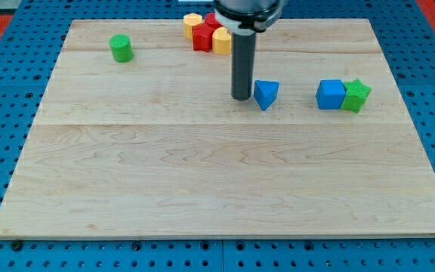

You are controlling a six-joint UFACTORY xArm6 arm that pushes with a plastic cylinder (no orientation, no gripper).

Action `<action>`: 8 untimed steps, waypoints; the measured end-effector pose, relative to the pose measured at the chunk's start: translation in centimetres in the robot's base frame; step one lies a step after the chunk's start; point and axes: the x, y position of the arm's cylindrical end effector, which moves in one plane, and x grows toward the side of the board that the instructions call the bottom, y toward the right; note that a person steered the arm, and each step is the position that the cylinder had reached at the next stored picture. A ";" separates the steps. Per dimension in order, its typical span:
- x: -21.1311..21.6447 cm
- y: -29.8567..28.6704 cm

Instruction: Move the green circle parallel to the left of the yellow hexagon

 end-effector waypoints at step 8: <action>-8.8 -22.1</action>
